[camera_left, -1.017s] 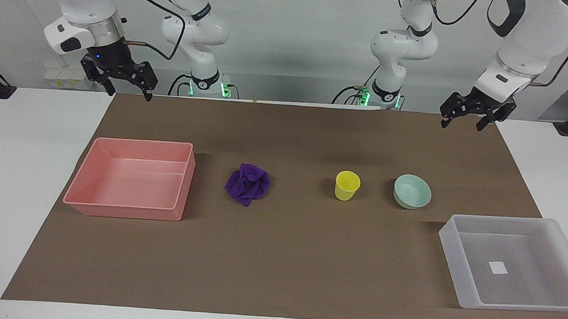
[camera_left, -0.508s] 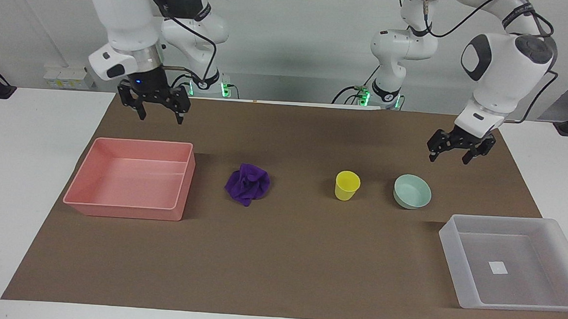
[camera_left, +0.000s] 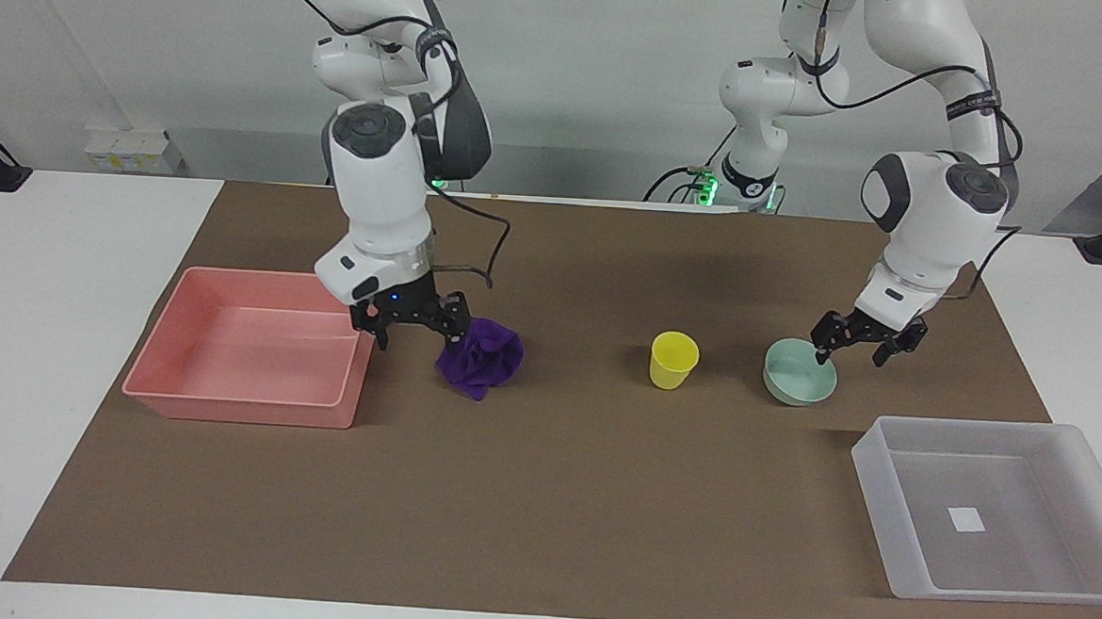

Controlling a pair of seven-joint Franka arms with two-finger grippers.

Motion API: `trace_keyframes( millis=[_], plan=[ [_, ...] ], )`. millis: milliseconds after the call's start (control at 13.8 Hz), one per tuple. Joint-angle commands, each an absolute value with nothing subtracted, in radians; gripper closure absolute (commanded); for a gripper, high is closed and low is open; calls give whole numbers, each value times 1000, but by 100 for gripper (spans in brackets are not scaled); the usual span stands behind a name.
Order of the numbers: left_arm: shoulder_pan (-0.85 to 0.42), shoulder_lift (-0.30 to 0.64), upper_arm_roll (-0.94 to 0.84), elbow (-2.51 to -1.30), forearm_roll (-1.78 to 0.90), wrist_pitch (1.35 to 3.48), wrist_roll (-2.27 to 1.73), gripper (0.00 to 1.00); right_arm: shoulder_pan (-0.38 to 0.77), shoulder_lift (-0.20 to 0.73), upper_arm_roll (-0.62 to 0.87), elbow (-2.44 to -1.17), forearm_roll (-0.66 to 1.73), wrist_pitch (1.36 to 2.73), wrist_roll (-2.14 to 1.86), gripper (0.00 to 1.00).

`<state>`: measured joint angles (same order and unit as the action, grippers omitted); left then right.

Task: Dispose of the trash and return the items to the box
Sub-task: 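Grasp the green bowl with the left gripper while the right gripper reaches the cloth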

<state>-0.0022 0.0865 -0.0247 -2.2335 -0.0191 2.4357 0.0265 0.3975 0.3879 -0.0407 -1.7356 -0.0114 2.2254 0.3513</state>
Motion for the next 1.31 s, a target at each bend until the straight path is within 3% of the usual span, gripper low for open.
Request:
trace_keyframes(
  millis=[0, 291, 726, 799, 944, 1017, 1235],
  plan=[
    [9, 91, -32, -2261, -3, 2473, 18, 31, 409, 377, -38, -1831, 3, 2305, 357, 0],
    [5, 86, -32, -2299, -3, 2514, 12, 100, 413, 353, -35, -1910, 3, 2318, 347, 0],
    [24, 84, -32, -2195, -3, 2436, 32, 100, 411, 337, -23, -1957, 54, 2333, 328, 0],
    [26, 81, -32, -2157, -3, 2395, 34, 100, 411, 336, -23, -1962, 54, 2335, 325, 9],
    [28, 90, -32, -2055, -3, 2315, 32, 100, 410, 330, -23, -1980, 54, 2333, 311, 80],
    [34, 104, -32, -2001, -3, 2281, 32, 100, 410, 330, -23, -1980, 55, 2330, 324, 100],
    [58, 169, -32, -1864, -3, 2252, 32, 100, 411, 325, -23, -1962, 55, 2310, 354, 100]
  ],
)
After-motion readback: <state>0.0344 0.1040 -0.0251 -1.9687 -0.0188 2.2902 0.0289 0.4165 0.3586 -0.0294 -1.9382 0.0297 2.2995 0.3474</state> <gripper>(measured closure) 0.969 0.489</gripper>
